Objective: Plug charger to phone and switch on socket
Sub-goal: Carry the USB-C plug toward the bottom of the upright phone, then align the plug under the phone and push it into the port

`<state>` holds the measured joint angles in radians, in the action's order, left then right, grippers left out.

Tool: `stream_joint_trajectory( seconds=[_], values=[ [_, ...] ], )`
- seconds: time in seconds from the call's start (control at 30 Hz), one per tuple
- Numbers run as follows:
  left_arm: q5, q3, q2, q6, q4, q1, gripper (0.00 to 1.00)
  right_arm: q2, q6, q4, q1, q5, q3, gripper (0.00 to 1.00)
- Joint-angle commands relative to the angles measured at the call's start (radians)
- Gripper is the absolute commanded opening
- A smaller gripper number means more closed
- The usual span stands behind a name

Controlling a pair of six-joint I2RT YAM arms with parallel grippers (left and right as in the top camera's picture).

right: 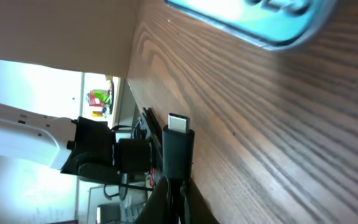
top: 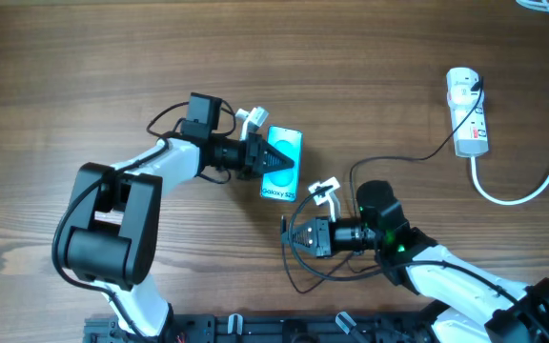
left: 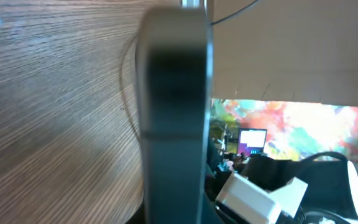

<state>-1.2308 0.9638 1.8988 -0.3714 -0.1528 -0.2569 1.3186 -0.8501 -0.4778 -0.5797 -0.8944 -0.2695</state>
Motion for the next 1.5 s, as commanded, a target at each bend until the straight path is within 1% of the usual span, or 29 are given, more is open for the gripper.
stream_joint_trajectory(
  seconds=[0.0, 0.1, 0.17, 0.23, 0.33, 0.4, 0.47, 0.57, 0.73, 0.93, 1.3, 1.47],
  values=[
    [-0.013, 0.001, 0.003, 0.024, 0.01, -0.01, 0.04, 0.011, -0.049, 0.013, -0.029, 0.053, -0.002, 0.04],
    [-0.013, 0.001, 0.003, 0.024, 0.013, -0.01, 0.04, 0.011, -0.047, 0.109, -0.03, 0.092, -0.029, 0.05],
    [-0.013, 0.001, 0.003, 0.024, 0.015, -0.01, 0.04, 0.011, -0.031, 0.206, -0.03, 0.114, -0.087, 0.05],
    [-0.013, 0.001, 0.003, 0.024, 0.015, -0.01, 0.04, 0.011, -0.014, 0.265, -0.035, 0.12, -0.134, 0.05],
    [0.0, 0.001, 0.003, 0.023, 0.015, -0.01, 0.04, 0.011, 0.005, 0.394, -0.098, 0.203, -0.205, 0.05],
    [0.002, 0.001, 0.003, 0.023, 0.016, -0.01, 0.04, 0.011, 0.054, 0.576, -0.148, 0.302, -0.302, 0.05],
    [0.002, 0.001, 0.003, 0.023, 0.016, -0.01, 0.04, 0.011, 0.069, 0.653, -0.15, 0.346, -0.345, 0.05],
    [0.002, 0.001, 0.003, 0.023, 0.015, -0.01, 0.04, 0.011, 0.14, 0.617, -0.15, 0.35, -0.35, 0.05],
    [-0.029, 0.001, 0.003, 0.023, 0.015, -0.01, 0.04, 0.011, 0.144, 0.625, -0.15, 0.449, -0.349, 0.05],
    [-0.035, 0.001, 0.003, 0.023, 0.015, -0.01, 0.04, 0.011, 0.144, 0.62, -0.15, 0.514, -0.349, 0.05],
    [-0.036, 0.001, 0.003, 0.023, 0.02, -0.027, 0.04, 0.011, 0.139, 0.557, -0.15, 0.514, -0.349, 0.05],
    [-0.036, 0.001, 0.003, 0.023, 0.042, -0.046, 0.04, 0.011, 0.124, 0.574, -0.15, 0.492, -0.349, 0.04]
  ],
)
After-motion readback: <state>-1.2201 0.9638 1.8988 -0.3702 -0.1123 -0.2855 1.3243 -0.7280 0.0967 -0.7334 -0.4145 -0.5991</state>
